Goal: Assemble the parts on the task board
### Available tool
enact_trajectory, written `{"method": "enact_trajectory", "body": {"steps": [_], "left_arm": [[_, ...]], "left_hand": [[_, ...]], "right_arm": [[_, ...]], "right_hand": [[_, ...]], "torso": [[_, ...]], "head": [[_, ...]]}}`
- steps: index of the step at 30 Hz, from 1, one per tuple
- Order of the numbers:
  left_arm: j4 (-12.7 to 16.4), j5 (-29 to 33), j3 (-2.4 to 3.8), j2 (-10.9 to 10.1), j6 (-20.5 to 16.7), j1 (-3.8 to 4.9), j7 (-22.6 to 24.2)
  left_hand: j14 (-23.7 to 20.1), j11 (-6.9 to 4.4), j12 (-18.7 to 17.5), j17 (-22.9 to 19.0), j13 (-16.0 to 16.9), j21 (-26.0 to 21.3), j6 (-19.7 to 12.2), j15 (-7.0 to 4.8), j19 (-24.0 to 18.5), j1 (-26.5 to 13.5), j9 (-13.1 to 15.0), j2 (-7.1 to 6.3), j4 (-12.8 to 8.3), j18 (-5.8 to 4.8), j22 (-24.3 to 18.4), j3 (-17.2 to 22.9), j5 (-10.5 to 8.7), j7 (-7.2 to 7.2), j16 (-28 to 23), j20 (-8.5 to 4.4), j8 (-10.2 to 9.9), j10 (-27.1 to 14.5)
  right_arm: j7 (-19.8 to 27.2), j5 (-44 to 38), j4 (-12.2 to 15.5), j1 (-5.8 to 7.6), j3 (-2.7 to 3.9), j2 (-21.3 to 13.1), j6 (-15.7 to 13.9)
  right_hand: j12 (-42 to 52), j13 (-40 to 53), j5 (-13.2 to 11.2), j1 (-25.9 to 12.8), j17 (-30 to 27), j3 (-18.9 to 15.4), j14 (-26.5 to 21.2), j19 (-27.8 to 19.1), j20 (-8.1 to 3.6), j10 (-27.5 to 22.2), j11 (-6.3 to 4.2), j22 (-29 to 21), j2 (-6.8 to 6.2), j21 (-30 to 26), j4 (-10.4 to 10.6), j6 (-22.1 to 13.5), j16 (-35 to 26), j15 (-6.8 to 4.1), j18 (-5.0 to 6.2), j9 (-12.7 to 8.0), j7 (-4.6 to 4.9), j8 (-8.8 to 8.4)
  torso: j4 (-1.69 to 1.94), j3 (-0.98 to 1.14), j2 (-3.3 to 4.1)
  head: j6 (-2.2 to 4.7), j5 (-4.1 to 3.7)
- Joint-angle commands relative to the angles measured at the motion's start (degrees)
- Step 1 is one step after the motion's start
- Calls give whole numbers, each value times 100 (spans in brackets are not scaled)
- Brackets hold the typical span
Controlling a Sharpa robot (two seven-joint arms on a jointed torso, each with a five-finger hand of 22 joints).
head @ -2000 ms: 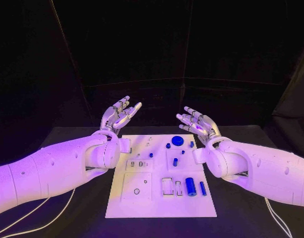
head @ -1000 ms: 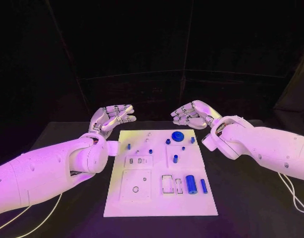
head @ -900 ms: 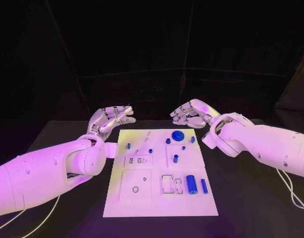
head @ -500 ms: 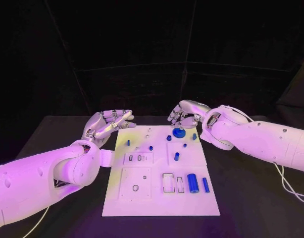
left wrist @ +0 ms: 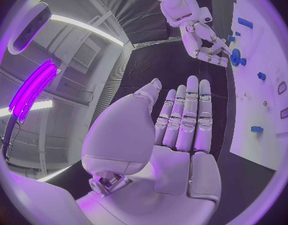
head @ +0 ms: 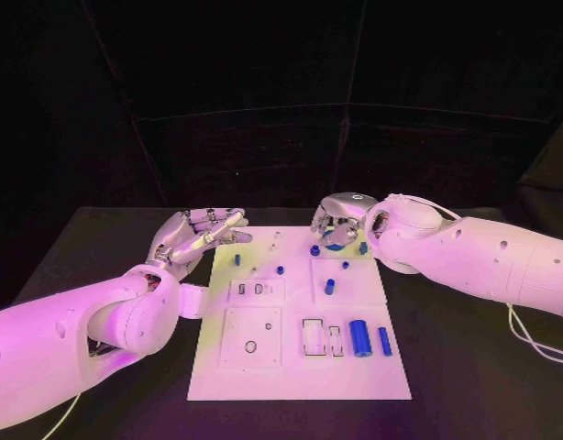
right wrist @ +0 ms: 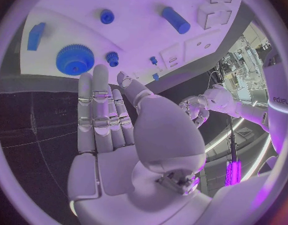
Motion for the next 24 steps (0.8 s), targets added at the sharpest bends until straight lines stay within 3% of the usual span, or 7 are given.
{"method": "enact_trajectory", "body": {"steps": [1, 12, 17, 24], "left_arm": [[32, -67, 6, -16, 129, 9, 2], [3, -67, 7, -9, 135, 10, -15], [-5, -67, 7, -5, 141, 12, -31], [-19, -67, 7, -13, 143, 14, -48]], "left_hand": [[50, -8, -31, 10, -5, 17, 37, -12, 34, -40, -5, 10, -34, 79, -8, -10, 20, 11, -27, -3, -23, 45], [79, -6, -69, 26, -5, 17, 40, -15, 54, -37, -6, 5, -59, 79, -15, 4, 20, 15, -43, -7, -51, 50], [86, -4, -86, 32, -6, 15, 40, -15, 60, -31, -7, 6, -72, 78, -18, 13, 21, 17, -53, -8, -63, 49], [91, -2, -105, 38, -6, 13, 40, -15, 66, -24, -7, 8, -87, 78, -22, 25, 21, 20, -65, -9, -77, 48]], "right_arm": [[-125, -293, -69, 17, 5, 53, 307], [-39, -313, -205, 17, 4, 214, 410], [-26, -346, -279, 16, 2, 279, 573], [-52, -413, -299, 14, 1, 287, 672]], "right_hand": [[4, 2, -14, -15, 143, 23, 219, 0, 39, -86, -2, 53, -67, 106, 34, -57, 171, 2, 117, -2, -6, -14], [30, 4, -4, 9, 541, 115, 162, -18, 44, -93, -6, 201, -61, 365, 95, -64, 676, 2, 119, 2, -16, -4], [44, 4, -3, 18, 671, 180, 141, -21, 46, -51, -9, 283, -55, 478, 110, -45, 853, 3, 115, 3, -12, 0], [83, 4, 6, -11, 894, 303, 166, 354, 41, 120, -36, 1016, -43, 1022, 159, 84, 1205, -12, 2, 12, -26, 32]], "torso": [[31, 11, 57], [77, 23, 112], [74, 31, 130], [86, 34, 154]], "head": [[4, -9], [18, -10], [23, -3], [17, -8]]}}
